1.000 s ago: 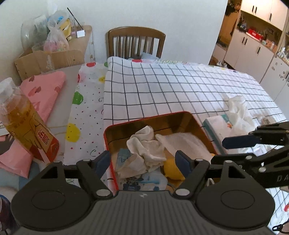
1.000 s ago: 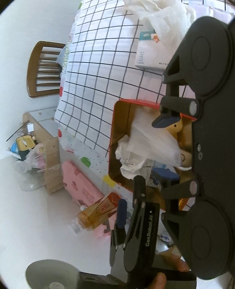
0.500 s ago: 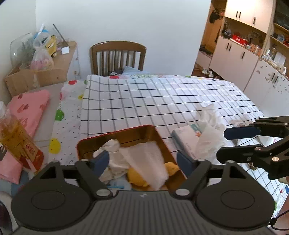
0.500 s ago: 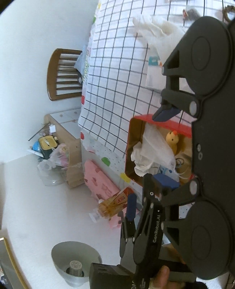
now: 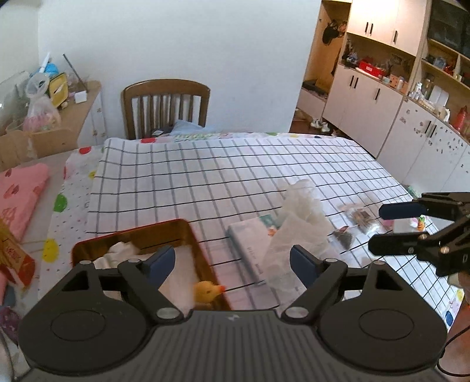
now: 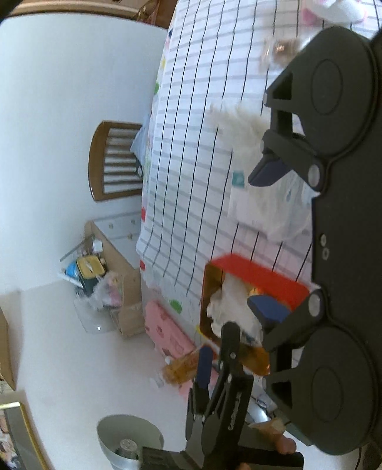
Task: Organize soft objects
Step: 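Move both open tools away from the tin box toward the white gauze cloth, then grasp the clear plastic sheet with the left tool while the right tool grasps the gauze cloth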
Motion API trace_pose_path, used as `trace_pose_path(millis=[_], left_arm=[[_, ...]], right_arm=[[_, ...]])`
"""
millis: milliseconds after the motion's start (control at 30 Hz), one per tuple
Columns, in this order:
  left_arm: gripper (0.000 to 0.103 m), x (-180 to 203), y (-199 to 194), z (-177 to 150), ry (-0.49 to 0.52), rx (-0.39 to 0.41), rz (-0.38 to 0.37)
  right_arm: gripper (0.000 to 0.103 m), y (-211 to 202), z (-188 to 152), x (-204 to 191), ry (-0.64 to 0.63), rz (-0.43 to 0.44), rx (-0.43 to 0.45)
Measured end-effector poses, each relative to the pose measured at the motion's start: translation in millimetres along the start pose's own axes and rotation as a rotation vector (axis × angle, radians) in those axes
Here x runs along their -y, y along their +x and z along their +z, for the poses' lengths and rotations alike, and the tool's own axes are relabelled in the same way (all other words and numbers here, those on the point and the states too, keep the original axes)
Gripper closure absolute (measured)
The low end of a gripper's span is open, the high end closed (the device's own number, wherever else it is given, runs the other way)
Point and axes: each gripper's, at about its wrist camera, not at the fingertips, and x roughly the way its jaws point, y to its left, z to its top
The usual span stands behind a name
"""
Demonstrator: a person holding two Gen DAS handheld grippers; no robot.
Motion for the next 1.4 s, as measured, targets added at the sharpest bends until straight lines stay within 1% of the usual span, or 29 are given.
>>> trace_pose_path(millis=[67,200,267,300,500,600,700,867,967,1067,1167,1233,1333,1400], left_arm=[[0.012,13,5,1,0.012,-0.001,0.002],[0.01,33,14,0,0.019,-0.002,-0.019],[0.002,43,19,-1,0.02,-0.002,-0.021],[0.0,49,22,-2,0.025,0.001,-0.022],[0.0,78,36,-15,0.074,-0.025,-0.051],[0.0,89,44,-25,0.083,-0.062,-0.054],[0.0,98,51,-38,0.071,-0.074,-0.044],[0.0,103,66,-60,0.001,-0.116,-0.028],[0.0,107,77,-74,-0.005,-0.147,0.008],[0.0,113,85,-88,0.019,-0.164,0.054],[0.0,115,97,-98,-0.01,-0.199,0.07],[0.0,115,103,-104,-0.02,-0.218,0.096],[0.001,113,108,-111,-0.045,-0.233,0.122],[0.001,112,111,-114,-0.045,-0.241,0.135]], right_arm=[[0.018,-7,-3,15,0.017,-0.013,0.004],[0.016,-14,-8,45,0.044,-0.024,-0.001],[0.016,-15,-11,58,0.054,-0.028,-0.007],[0.016,-16,-13,64,0.057,-0.026,-0.009],[0.015,-10,-20,94,0.066,-0.019,-0.036],[0.014,-2,-19,104,0.06,-0.002,-0.045],[0.014,12,-18,111,0.034,0.009,-0.058],[0.014,43,-16,119,0.016,0.049,-0.098],[0.014,60,-14,118,0.001,0.071,-0.121],[0.014,80,-11,115,-0.033,0.074,-0.142],[0.014,96,-9,111,-0.051,0.095,-0.165],[0.014,107,-8,106,-0.075,0.107,-0.187],[0.014,120,-8,101,-0.11,0.103,-0.206],[0.014,127,-9,99,-0.119,0.108,-0.216]])
